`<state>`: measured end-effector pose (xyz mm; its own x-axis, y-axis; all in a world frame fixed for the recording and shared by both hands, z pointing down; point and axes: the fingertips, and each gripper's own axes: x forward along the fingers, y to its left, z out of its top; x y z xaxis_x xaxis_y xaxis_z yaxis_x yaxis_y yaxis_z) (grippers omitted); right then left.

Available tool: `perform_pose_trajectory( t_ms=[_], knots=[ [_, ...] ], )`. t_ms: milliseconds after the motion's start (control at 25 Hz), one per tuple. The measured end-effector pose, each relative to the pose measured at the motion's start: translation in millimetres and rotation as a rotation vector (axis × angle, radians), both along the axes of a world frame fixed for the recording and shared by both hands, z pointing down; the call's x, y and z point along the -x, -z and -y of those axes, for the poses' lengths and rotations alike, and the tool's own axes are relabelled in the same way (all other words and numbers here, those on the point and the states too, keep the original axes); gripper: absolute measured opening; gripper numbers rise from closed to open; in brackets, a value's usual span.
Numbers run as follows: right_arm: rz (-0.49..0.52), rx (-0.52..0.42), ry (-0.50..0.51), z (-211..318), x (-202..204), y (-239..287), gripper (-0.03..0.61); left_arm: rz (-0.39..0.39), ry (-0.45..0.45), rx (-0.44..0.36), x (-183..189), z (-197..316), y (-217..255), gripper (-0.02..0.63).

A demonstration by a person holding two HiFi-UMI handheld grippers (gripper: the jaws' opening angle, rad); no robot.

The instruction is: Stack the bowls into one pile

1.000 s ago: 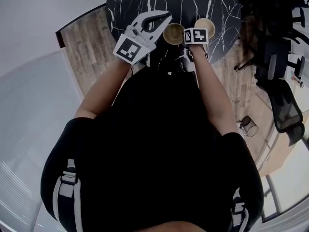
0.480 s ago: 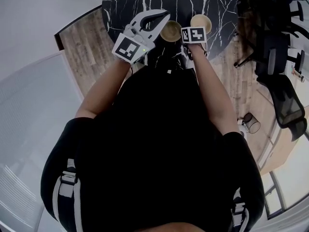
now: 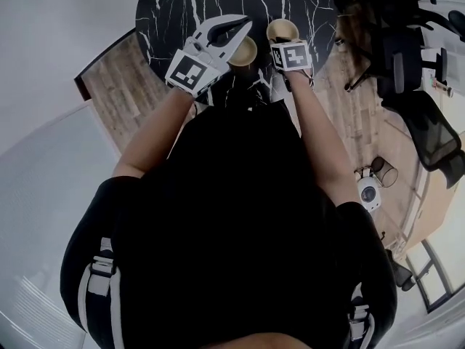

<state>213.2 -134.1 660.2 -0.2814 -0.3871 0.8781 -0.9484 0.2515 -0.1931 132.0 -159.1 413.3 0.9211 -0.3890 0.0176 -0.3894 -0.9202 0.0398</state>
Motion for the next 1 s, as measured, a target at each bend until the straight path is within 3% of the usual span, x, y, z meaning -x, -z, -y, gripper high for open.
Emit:
perform_pose_trajectory(
  t_ms=[520, 1000],
  knots=[
    [-0.026, -0.036, -0.134, -5.6, -84.7, -3.3, 0.114, 0.022, -0.097, -0.016, -64.4, 8.9, -10.4, 0.005],
    [0.003, 0.049, -0.143, 4.1, -106.2, -45.4, 0.141, 0.048, -0.108, 0.003, -103.6, 31.0, -30.4, 0.005]
  ],
)
